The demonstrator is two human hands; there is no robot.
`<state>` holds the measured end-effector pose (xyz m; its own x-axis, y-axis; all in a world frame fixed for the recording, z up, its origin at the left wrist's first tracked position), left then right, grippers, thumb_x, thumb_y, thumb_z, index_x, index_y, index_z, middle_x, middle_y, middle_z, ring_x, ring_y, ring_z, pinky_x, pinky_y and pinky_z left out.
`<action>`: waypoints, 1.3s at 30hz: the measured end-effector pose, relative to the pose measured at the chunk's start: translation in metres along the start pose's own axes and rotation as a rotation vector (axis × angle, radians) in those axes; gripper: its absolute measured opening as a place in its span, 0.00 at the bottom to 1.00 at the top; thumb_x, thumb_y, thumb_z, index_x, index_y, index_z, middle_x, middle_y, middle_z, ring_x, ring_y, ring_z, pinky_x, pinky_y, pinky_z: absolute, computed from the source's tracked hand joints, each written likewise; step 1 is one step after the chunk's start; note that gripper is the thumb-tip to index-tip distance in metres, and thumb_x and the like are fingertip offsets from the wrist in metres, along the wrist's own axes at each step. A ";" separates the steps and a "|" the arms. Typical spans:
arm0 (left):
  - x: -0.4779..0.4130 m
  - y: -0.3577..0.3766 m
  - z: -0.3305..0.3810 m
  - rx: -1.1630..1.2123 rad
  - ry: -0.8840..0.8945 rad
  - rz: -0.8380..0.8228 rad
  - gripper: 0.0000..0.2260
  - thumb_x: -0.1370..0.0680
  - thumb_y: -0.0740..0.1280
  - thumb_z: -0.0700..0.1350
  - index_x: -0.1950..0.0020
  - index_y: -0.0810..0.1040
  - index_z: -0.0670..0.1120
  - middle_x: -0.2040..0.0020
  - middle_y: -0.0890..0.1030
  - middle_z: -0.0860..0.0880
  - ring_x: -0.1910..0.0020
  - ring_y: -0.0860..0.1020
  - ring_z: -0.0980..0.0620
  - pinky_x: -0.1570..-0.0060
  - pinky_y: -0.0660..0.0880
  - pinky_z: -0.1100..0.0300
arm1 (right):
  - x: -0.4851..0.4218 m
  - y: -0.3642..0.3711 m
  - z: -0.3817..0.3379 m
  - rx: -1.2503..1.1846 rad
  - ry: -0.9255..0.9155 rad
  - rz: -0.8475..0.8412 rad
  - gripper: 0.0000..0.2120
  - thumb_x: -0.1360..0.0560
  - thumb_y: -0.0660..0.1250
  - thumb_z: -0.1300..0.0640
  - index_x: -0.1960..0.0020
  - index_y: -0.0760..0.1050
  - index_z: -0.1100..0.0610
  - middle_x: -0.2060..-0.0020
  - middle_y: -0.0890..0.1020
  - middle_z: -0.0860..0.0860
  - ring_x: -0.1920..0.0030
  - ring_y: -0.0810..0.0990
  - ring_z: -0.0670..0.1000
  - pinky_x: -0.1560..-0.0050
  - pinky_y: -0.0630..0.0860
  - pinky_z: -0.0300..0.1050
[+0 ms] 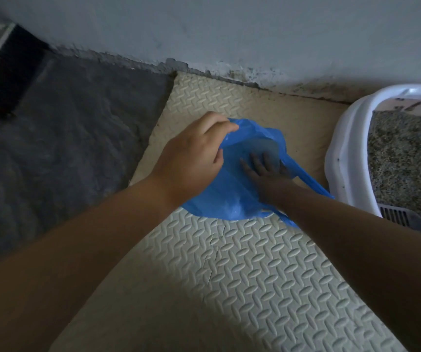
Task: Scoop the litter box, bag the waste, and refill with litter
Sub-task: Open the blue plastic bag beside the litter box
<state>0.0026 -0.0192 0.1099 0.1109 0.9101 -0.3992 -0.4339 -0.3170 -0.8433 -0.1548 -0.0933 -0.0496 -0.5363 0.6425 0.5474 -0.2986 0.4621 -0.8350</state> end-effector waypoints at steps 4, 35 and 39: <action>0.006 0.003 0.001 -0.022 -0.016 -0.054 0.24 0.32 0.65 0.32 0.36 0.75 0.43 0.41 0.75 0.49 0.46 0.74 0.54 0.54 0.78 0.53 | 0.000 0.005 0.007 0.002 -0.026 0.016 0.45 0.24 0.62 0.42 0.25 0.29 0.46 0.24 0.33 0.52 0.25 0.32 0.59 0.28 0.49 0.66; -0.012 0.034 0.030 -0.014 -0.079 -0.342 0.32 0.30 0.64 0.34 0.26 0.62 0.42 0.28 0.61 0.49 0.51 0.77 0.47 0.59 0.74 0.52 | 0.043 -0.071 0.045 -0.159 0.204 0.727 0.41 0.24 0.57 0.38 0.22 0.39 0.53 0.22 0.42 0.57 0.23 0.41 0.59 0.26 0.45 0.60; -0.017 0.036 0.028 0.024 -0.085 -0.370 0.33 0.30 0.66 0.35 0.25 0.61 0.43 0.28 0.61 0.50 0.49 0.77 0.48 0.57 0.75 0.51 | 0.037 -0.073 0.054 -0.191 0.187 0.679 0.44 0.25 0.58 0.35 0.22 0.38 0.52 0.22 0.41 0.56 0.23 0.40 0.58 0.25 0.45 0.60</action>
<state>-0.0404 -0.0387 0.0967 0.1901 0.9811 -0.0375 -0.3994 0.0424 -0.9158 -0.1949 -0.1364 0.0287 -0.4051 0.9114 -0.0728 0.2041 0.0126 -0.9789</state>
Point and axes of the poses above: each hand's wrist, its own x-axis away from the middle knuckle, its own y-axis out of the palm, z = x × y, the point moved 3 cm from there along -x, towards the middle knuckle
